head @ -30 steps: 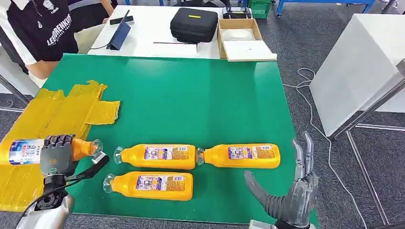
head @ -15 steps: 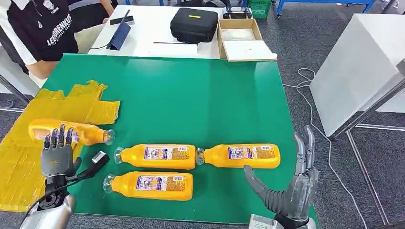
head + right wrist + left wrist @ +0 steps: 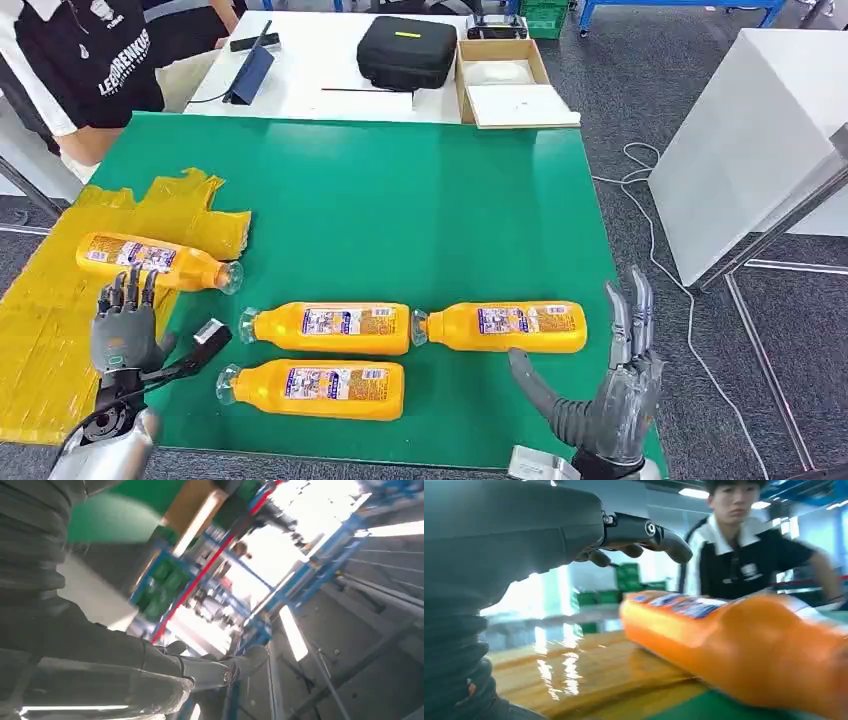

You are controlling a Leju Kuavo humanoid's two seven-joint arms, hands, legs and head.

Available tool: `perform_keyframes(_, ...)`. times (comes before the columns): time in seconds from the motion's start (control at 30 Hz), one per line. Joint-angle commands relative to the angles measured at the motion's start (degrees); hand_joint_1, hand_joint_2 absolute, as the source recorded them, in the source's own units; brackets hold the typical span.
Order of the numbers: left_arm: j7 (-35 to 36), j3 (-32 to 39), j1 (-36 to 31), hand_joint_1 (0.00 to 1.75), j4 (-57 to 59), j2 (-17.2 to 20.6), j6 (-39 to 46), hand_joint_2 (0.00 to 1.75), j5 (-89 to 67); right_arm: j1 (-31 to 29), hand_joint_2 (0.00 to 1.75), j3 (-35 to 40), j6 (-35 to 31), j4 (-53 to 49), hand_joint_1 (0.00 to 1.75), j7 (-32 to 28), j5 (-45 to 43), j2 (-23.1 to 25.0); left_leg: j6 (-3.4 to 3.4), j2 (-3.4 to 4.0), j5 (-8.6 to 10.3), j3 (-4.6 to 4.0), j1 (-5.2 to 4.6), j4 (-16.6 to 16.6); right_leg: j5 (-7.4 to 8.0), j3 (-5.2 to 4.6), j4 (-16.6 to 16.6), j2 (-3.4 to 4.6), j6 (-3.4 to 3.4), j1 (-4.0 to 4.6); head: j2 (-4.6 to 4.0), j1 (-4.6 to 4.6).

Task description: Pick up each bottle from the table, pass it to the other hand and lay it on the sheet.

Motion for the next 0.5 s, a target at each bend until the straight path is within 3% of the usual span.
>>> perform_keyframes(0.03, -26.1, 18.7, -8.3, 0.00, -4.2, -15.9, 0.0, 1.75, 11.5, -5.5, 1.75, -7.3, 8.4, 4.0, 0.00, 12.8, 16.4, -2.6, -0.10, -0.49, 0.07, 0.00, 0.07, 0.1, -0.01, 0.25, -0.1, -0.51, 0.06, 0.06, 0.00, -0.02)
perform_keyframes(0.1, -29.3, 12.5, -7.8, 0.00, -6.5, -17.2, 0.0, 1.75, 21.7, -7.2, 1.75, -7.6, 13.7, 5.1, 0.00, 16.5, 20.0, -4.2, -0.08, -0.44, 0.10, 0.00, 0.01, 0.0, 0.02, 0.18, -0.1, -0.46, 0.07, 0.01, 0.00, 0.00)
perform_keyframes(0.13, -26.8, 8.7, -6.6, 0.00, -9.6, -17.5, 0.0, 1.75, 23.0, -8.2, 1.75, -7.7, 15.0, 6.0, 0.00, 17.2, 20.3, -5.0, -0.04, -0.37, 0.10, -0.02, 0.01, 0.1, 0.04, 0.14, -0.1, -0.37, 0.06, 0.02, 0.00, 0.02)
perform_keyframes(0.5, -24.8, 5.9, -5.4, 0.00, -10.9, -16.3, 0.0, 1.75, 24.4, -8.5, 1.75, -7.5, 14.8, 6.5, 0.00, 17.3, 20.3, -5.1, -0.14, -0.17, 0.05, 0.10, -0.09, 0.0, 0.19, 0.18, -0.1, -0.14, -0.05, 0.00, 0.00, -0.02)
